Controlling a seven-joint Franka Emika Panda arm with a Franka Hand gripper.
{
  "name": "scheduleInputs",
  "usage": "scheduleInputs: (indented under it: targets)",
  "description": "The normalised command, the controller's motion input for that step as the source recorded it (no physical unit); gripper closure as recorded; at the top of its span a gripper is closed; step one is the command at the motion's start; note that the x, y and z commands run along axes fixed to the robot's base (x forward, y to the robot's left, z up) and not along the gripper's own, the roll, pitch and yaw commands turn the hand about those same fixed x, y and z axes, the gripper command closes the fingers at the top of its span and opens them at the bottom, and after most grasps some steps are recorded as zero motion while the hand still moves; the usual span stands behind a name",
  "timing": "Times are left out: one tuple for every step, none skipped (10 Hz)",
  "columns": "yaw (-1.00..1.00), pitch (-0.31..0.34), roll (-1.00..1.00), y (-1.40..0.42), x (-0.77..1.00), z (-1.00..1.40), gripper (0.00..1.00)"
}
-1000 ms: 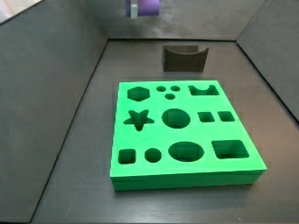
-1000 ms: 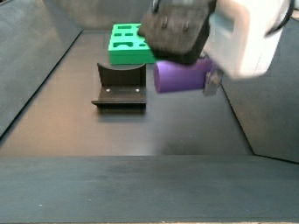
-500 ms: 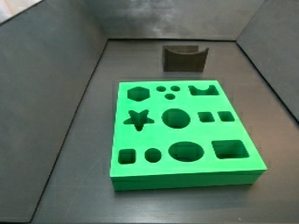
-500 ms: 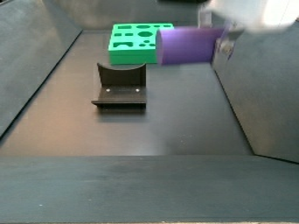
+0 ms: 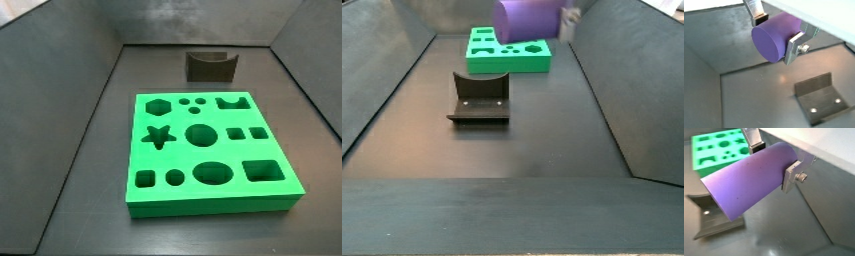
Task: Pick up the round object. Move up. Place the round object on the fixture. Regrasp the round object. Move to above the board. Insert the round object.
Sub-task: Place the round object on the fixture.
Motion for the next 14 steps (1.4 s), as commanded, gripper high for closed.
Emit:
scheduleInputs:
  targets:
    - [1.0,0.07,-0.01,-0.44,1.0,0.17,1.0]
    - [1.0,0.075,-0.01,-0.41,1.0,0.16,1.0]
    - [1.0,0.087,-0.01,-0.35,1.0,0.14,1.0]
    - [1.0,0.093,-0.01,-0.32,1.0,0.12,1.0]
    - [1.0,0.106,-0.01,-0.27,1.0,0.11,1.0]
    - [1.0,0.112,-0.01,-0.25,1.0,0.1,1.0]
    - [1.0,0.127,-0.01,-0.21,1.0,0.09,1.0]
    - [1.0,0.142,-0.01,-0.17,1.0,0.07,1.0]
    - [1.0,0.156,-0.01,-0.15,1.0,0.07,1.0]
    - [1.0,0.166,-0.01,-0.13,1.0,0.06,1.0]
    - [0.61,-0.065,-1.0,-0.2,0.85,-0.64,1.0]
    - [0.53,-0.071,-1.0,-0.15,0.76,-0.64,1.0]
    - [0.49,-0.071,-1.0,-0.04,0.63,-0.43,1.0]
    - [0.48,-0.059,-1.0,-0.03,0.55,-0.29,1.0]
